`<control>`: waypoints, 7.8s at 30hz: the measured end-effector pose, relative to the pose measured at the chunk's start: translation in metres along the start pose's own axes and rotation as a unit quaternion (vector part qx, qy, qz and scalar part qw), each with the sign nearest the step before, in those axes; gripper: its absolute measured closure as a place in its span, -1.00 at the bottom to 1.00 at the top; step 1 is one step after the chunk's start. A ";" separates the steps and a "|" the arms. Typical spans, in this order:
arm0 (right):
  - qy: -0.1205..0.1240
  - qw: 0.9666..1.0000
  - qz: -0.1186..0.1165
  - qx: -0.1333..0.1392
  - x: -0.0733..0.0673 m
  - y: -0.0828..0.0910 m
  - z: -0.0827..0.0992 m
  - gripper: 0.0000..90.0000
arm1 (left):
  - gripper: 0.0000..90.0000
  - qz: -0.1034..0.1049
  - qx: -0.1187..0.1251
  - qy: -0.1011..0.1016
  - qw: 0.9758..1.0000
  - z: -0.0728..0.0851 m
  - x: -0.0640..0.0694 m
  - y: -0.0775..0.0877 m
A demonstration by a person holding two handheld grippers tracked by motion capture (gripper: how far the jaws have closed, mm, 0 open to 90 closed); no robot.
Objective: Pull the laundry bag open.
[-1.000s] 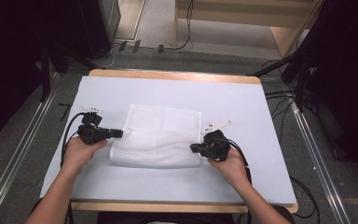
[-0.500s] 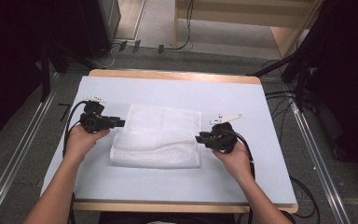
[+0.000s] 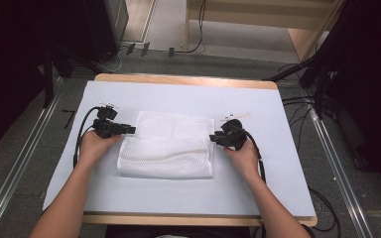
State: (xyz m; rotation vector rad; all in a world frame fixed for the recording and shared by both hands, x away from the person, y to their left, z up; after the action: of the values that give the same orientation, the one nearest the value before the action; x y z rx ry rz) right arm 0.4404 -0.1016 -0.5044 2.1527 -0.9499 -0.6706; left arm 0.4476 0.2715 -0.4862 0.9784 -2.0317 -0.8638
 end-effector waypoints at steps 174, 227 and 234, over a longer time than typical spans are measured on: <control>0.065 0.993 -0.075 0.072 -0.054 0.078 0.031 0.45 | 0.20 0.029 0.042 -0.048 0.998 0.042 0.052 0.056; 0.021 1.000 0.005 -0.014 -0.017 0.012 0.011 1.00 | 1.00 0.012 0.009 -0.025 1.000 0.019 0.039 0.001; 0.016 1.000 0.010 -0.006 0.000 0.001 -0.004 0.99 | 1.00 0.004 0.019 -0.009 1.000 0.002 0.032 -0.005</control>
State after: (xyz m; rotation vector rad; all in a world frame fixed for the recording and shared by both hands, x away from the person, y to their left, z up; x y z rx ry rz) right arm 0.4430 -0.1008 -0.5016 2.1352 -0.9465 -0.6288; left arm 0.4332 0.2427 -0.4810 0.9871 -2.0727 -0.8351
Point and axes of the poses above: each handheld gripper's, and its own axes: y roughly backward along the jaws, z roughly out of its underside, x roughly to its right, the point moved 5 cm from there along -y, roughly forward along the jaws, and after that the axes turned 2 degrees about -x, right-handed, at the moved point
